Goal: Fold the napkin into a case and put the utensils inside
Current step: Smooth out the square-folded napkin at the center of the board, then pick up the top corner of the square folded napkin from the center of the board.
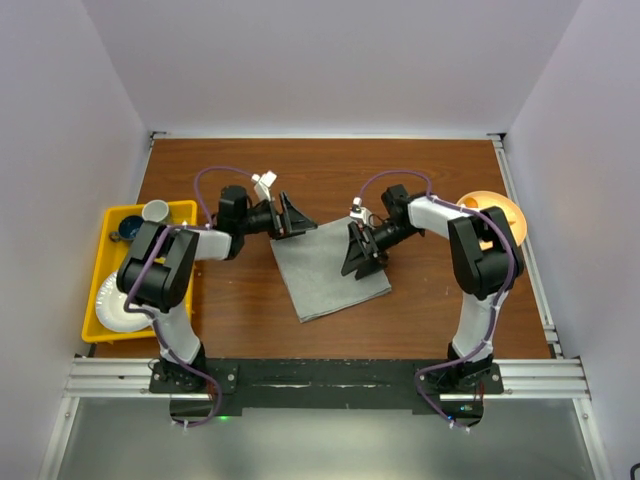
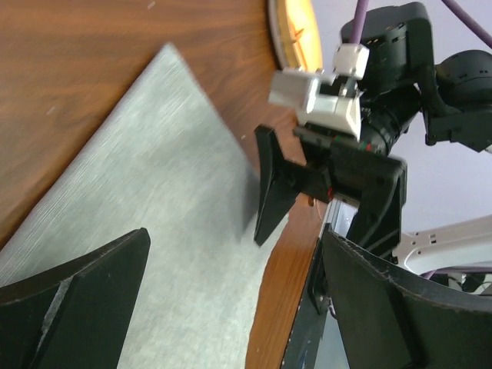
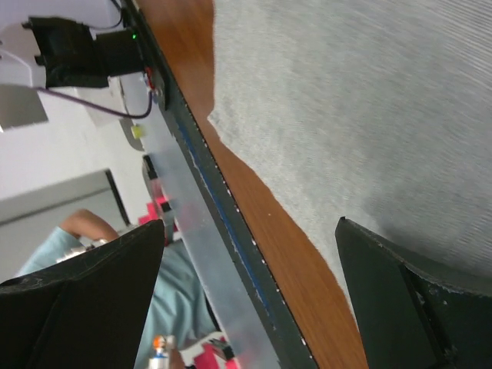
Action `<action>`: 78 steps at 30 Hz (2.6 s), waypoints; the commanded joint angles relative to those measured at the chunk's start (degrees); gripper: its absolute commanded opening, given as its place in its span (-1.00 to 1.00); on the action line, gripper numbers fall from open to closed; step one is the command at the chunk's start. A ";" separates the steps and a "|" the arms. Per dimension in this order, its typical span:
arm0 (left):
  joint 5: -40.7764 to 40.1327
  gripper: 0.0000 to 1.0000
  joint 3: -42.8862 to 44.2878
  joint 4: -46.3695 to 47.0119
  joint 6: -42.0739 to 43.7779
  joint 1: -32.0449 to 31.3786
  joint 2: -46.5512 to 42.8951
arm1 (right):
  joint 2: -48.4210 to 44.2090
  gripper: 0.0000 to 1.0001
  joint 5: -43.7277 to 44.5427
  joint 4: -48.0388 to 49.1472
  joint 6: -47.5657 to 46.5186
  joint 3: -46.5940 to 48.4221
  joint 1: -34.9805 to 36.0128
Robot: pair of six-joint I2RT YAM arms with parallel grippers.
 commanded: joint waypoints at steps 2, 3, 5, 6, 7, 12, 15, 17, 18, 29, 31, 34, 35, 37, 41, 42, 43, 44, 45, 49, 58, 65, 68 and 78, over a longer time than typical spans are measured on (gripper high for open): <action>-1.83 1.00 7.44 -0.64 1.75 -3.91 0.79 | -2.80 0.96 -0.17 -7.56 -7.69 2.05 1.01; -2.53 1.00 8.06 -0.12 1.05 -4.52 1.94 | -2.45 0.96 -0.43 -7.38 -7.69 1.09 1.01; -3.06 1.00 9.46 2.33 -0.27 -4.88 5.53 | -1.23 0.95 -0.70 -7.12 -8.13 -0.06 0.92; -3.32 1.00 10.43 2.34 -0.54 -5.49 6.77 | -0.87 0.94 -0.61 -6.85 -8.22 -0.59 0.92; -3.41 1.00 11.92 2.52 -1.06 -5.75 7.92 | -0.61 0.94 -0.35 -6.24 -8.22 -1.11 0.92; -6.04 1.00 12.99 1.11 -2.03 -6.29 13.02 | 1.15 0.93 2.11 -5.18 -9.61 -3.84 0.83; -7.37 1.00 11.33 -0.12 -3.08 -4.54 15.04 | 4.04 0.93 4.83 -5.36 -12.33 -3.58 0.74; -8.07 1.00 9.48 0.40 -3.88 -2.52 15.57 | 5.98 0.93 6.24 -6.23 -13.83 -3.23 0.40; -7.81 1.00 8.87 0.93 -4.49 -1.90 15.49 | 6.86 0.93 6.59 -6.67 -15.67 -2.88 -0.04; 0.54 1.00 1.66 5.17 -4.67 -0.04 1.63 | 7.76 0.89 1.77 -19.40 -22.71 6.42 -2.07; 0.98 1.00 0.43 3.32 -3.01 0.22 -1.37 | 5.91 0.90 -0.60 -22.74 -23.16 6.97 -2.07; 1.16 1.00 -1.60 -0.20 -1.33 1.71 -2.53 | 3.44 0.91 -1.67 -24.52 -23.07 5.48 -2.24; 0.89 1.00 -1.77 -1.16 0.32 2.15 -2.27 | 3.44 0.90 -1.49 -24.60 -23.25 4.95 -2.24; -0.33 1.00 -2.04 -2.57 1.74 3.38 -0.35 | 4.40 0.90 0.60 -22.78 -22.11 3.55 -3.21; -1.83 1.00 -2.04 -2.75 4.72 4.88 4.06 | 10.01 0.89 2.99 -20.74 -22.63 3.01 -6.10; -2.01 1.00 -1.95 -3.28 5.69 4.88 4.41 | 10.81 0.88 3.43 -21.43 -23.15 3.27 -6.55; -2.18 1.00 -1.95 -5.28 6.66 4.96 4.67 | 11.43 0.88 4.13 -21.35 -23.59 3.36 -6.99; -2.44 1.00 -2.04 -6.09 8.23 4.97 4.76 | 11.96 0.88 5.44 -21.09 -23.42 3.19 -7.34; -2.62 1.00 -2.56 -6.96 8.77 4.97 4.76 | 12.40 0.88 6.41 -19.78 -23.07 3.01 -7.34; -2.54 1.00 -5.81 -10.66 10.18 4.97 3.19 | 13.98 0.87 8.26 -17.84 -21.06 5.54 -7.26; 0.89 1.00 -10.13 -24.78 21.24 4.53 -11.99 | 14.60 0.84 10.38 -27.84 -26.31 21.44 -2.69; -9.96 1.00 2.70 -52.13 59.83 1.11 -25.81 | 5.83 0.70 11.86 -28.76 -22.03 28.68 -2.60; -12.21 1.00 3.33 -57.41 76.63 -4.07 -32.22 | 2.04 0.30 15.19 -19.79 -15.88 25.43 -0.94; -23.10 0.12 -9.15 -49.01 93.68 -30.70 -40.25 | 0.18 -0.23 25.75 5.97 -2.42 16.11 5.75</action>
